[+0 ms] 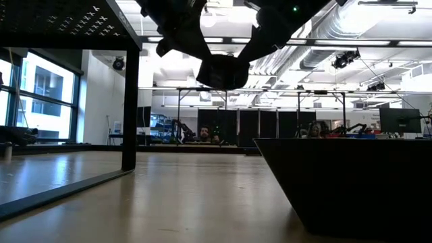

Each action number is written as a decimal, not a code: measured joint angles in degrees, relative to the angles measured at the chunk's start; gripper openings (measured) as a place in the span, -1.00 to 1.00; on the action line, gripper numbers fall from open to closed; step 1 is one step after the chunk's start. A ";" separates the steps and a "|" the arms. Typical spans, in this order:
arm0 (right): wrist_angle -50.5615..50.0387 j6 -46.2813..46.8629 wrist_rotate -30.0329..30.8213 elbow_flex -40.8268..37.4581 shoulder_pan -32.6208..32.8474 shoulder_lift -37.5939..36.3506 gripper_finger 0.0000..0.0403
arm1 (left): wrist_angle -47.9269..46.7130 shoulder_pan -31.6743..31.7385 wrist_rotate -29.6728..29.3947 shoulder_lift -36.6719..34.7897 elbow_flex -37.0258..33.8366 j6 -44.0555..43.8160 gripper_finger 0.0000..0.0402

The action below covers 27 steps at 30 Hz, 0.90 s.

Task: Pick & Place Mini shaped plates
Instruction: Stack the leaf-shaped plate on top of the leaf-shaped plate on the shelf

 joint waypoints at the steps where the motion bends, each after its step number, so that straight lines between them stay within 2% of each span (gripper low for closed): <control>1: 0.07 0.00 -0.02 0.00 0.00 0.00 -1.00 | -0.23 0.00 0.06 0.00 0.00 -0.62 -0.81; 4: 0.24 0.02 -0.05 0.00 -0.07 0.00 -1.00 | -0.20 0.00 0.16 0.00 -0.02 -1.12 -0.69; 7: 0.39 0.02 -0.13 0.00 -0.07 0.00 -1.00 | -0.21 0.00 -0.52 0.00 -0.02 -2.02 -0.68; 13: 0.64 0.35 0.20 0.02 -0.07 0.00 -0.94 | -0.28 0.09 -1.62 -0.59 -0.05 -2.03 -0.96; 18: 0.43 0.95 0.84 0.09 -0.07 -0.98 -0.71 | -5.86 2.34 2.76 -2.72 1.28 -1.23 -0.98; 22: -0.89 1.53 2.73 0.09 -0.05 -4.31 -0.55 | -13.19 4.35 7.37 -6.12 3.34 3.51 -0.99; 27: -4.18 3.55 4.57 0.09 -0.19 -9.37 -0.51 | -24.19 5.29 16.69 -11.70 5.81 8.54 -0.99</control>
